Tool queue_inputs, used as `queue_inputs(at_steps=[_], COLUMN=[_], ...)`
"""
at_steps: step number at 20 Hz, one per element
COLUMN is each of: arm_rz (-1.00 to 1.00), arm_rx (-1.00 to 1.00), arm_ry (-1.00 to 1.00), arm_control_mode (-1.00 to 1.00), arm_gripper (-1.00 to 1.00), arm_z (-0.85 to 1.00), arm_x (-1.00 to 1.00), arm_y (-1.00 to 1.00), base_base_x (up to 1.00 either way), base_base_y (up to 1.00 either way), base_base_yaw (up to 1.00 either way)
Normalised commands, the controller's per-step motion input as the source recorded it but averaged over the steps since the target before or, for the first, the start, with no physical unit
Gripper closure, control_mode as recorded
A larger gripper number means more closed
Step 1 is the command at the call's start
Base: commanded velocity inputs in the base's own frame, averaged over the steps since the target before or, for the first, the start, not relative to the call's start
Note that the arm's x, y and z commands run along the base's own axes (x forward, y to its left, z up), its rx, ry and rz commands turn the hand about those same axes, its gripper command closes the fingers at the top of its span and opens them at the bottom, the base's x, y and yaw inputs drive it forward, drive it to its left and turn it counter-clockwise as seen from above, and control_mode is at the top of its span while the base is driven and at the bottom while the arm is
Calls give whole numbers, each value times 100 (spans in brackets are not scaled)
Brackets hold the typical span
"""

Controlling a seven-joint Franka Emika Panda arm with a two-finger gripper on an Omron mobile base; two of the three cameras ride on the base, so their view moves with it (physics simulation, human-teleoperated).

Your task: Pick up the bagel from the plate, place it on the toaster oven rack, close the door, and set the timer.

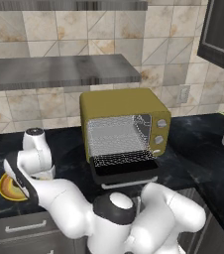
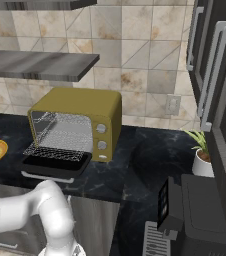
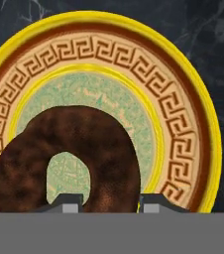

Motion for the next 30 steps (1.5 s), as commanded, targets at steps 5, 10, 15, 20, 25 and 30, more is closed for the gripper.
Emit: queue_inputs(at_steps=[5,10,15,20,25,30], arm_rz=[0,-2,-12,-13,-9,-4], arm_rx=[0,0,2,5,2,0], arm_ry=[2,-1,-3,0,0,0], arm_control_mode=[-100,-100,-100,-100,-100,-100], arm_gripper=[100,100,100,100,100,100], arm_z=[36,65,50,52,42,24], arm_x=[-21,-60,-50,-41,-30,-9], arm_y=[-5,-39,-82,-93,-90,-88], base_base_x=[0,0,0,0,0,0], base_base_y=[0,0,0,0,0,0], base_base_yaw=[0,0,0,0,0,0])
